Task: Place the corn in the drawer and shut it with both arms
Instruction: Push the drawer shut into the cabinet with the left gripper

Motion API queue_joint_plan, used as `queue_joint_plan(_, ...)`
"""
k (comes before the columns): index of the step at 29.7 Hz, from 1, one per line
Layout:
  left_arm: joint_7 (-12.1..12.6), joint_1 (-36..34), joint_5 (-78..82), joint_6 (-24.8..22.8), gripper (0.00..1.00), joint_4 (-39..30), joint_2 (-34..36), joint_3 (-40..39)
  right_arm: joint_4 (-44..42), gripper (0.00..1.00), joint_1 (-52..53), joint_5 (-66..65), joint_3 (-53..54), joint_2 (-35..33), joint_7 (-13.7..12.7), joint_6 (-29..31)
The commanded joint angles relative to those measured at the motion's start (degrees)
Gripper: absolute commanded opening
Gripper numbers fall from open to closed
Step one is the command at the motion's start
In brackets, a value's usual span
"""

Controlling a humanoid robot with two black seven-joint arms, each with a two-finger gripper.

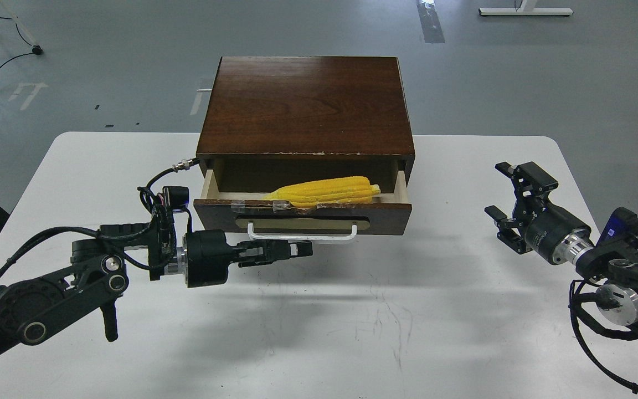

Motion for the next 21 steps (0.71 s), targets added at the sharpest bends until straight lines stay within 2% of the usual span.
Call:
queue_joint_plan(1,0.00,0.00,-0.04,0.01,0.00,1.09,-0.26,-0.60,0.12,1.00,-0.25,0.00,0.00,0.18,0.00,0.00)
queue_joint_plan(21,0.00,-0.70,-2.32,0.01,0.00,5.66,-1.14,-1.74,0.12,1.00,-2.09,0.00,0.00,0.35,0.00,-0.08)
